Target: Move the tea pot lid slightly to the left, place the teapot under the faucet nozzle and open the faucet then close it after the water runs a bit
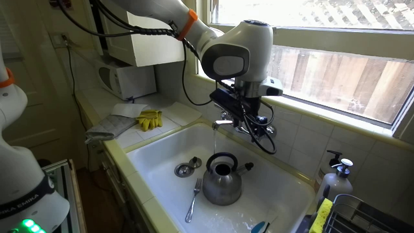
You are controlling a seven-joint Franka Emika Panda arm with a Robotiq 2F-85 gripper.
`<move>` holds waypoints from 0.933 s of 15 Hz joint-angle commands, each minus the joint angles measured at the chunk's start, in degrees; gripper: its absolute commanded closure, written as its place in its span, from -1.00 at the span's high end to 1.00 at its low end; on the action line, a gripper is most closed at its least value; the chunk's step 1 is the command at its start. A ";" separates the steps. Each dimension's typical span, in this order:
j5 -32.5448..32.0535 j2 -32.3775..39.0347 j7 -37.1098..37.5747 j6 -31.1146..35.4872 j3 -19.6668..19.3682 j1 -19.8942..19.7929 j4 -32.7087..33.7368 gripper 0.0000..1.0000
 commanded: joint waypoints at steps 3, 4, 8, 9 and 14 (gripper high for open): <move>-0.92 1.86 0.92 6.60 -1.16 1.59 0.53 1.00; -1.90 2.25 1.71 9.00 -1.38 1.95 0.43 1.00; -5.50 5.47 5.36 19.54 -2.24 3.23 0.82 1.00; -6.70 6.46 6.76 21.66 -2.62 3.58 1.09 1.00; -12.44 10.85 12.59 30.18 -5.00 5.18 2.50 1.00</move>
